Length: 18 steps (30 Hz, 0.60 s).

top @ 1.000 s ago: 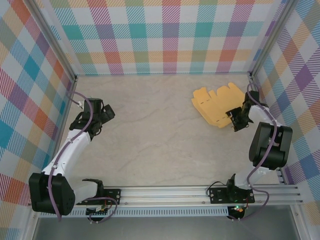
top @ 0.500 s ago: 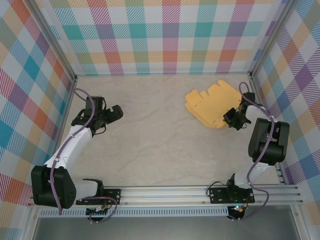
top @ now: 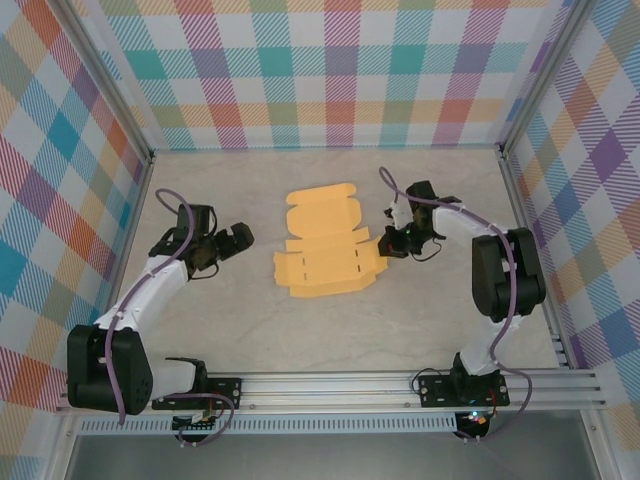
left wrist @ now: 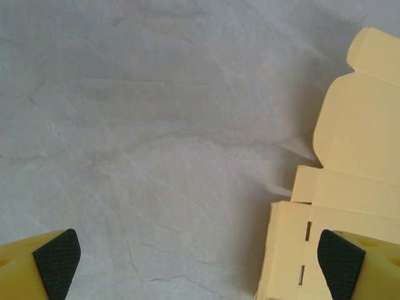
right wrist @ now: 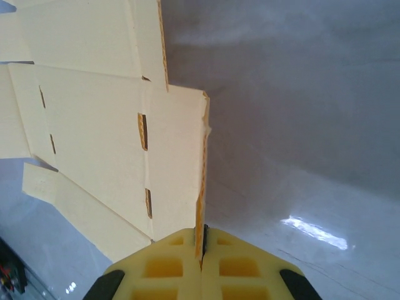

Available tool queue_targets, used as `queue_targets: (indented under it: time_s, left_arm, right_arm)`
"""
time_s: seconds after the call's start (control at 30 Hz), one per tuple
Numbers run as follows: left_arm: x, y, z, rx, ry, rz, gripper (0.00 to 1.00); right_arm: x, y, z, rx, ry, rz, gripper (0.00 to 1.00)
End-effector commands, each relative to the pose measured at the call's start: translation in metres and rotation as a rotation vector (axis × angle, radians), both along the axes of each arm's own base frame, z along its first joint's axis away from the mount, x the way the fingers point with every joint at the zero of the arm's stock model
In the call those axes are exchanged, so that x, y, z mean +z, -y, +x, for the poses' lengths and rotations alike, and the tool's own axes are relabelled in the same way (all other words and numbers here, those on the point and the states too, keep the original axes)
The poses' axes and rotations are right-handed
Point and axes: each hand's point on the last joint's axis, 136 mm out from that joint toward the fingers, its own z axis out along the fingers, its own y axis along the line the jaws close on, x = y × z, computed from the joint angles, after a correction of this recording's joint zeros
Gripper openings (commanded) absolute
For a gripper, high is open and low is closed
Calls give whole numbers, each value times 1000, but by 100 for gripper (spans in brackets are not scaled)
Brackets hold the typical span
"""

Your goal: Fold the paper box

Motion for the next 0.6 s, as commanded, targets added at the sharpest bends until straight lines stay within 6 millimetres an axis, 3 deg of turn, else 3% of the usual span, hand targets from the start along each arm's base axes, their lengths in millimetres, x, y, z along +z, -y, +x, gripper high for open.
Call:
queue_targets:
  time_s: [0.0, 0.3, 0.47, 0.57]
  left_arm:
    - [-6, 4, -5, 14, -3, -48, 100]
    - [-23, 14, -15, 8, -37, -87, 100]
    - [-42, 30, -17, -29, -109, -144, 99]
    - [-52, 36, -21, -42, -142, -156, 98]
  right_arm:
    - [7, -4, 5, 48, 17, 44, 0]
    - [22, -5, 22, 19, 88, 49, 0]
    - [27, -3, 30, -1, 128, 39, 25]
    - [34, -2, 32, -10, 136, 46, 33]
